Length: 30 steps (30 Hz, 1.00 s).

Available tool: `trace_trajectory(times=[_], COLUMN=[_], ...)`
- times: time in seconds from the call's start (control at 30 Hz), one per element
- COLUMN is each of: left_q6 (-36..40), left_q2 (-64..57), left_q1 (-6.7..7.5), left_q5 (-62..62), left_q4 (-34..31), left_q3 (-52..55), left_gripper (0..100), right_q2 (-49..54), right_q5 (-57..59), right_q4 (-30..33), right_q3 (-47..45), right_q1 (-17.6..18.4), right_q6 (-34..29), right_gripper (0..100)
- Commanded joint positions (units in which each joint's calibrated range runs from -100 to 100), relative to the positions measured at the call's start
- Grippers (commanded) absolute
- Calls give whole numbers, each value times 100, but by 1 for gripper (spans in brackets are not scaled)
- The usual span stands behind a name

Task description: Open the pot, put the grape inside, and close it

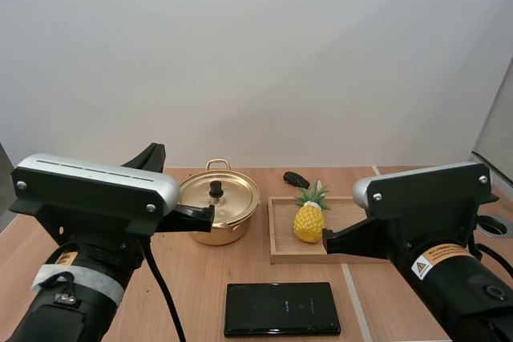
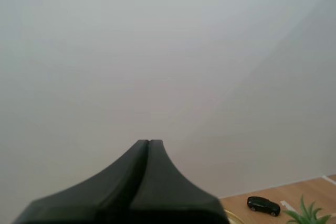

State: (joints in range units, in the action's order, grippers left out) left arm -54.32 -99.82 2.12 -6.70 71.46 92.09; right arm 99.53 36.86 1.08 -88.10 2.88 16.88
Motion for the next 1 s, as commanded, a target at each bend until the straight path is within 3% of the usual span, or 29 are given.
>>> trace_trajectory(times=[0.0,0.23,0.67,0.97], left_q6=[-21,-21,150,80], left_q2=[-18,-18,-18,-18], left_q1=[16,16,16,16], left_q5=[670,1970,879,1109], left_q4=[-141,-141,-5,-33], left_q3=[275,791,791,791], left_gripper=[0,0,0,0], right_q2=[47,47,47,47], right_q5=[-176,-643,-435,-319], right_q4=[6,6,137,100], right_q3=[-367,-682,-1190,-1190], right_q1=[7,7,7,7], right_q6=[29,29,29,29], right_gripper=[0,0,0,0])
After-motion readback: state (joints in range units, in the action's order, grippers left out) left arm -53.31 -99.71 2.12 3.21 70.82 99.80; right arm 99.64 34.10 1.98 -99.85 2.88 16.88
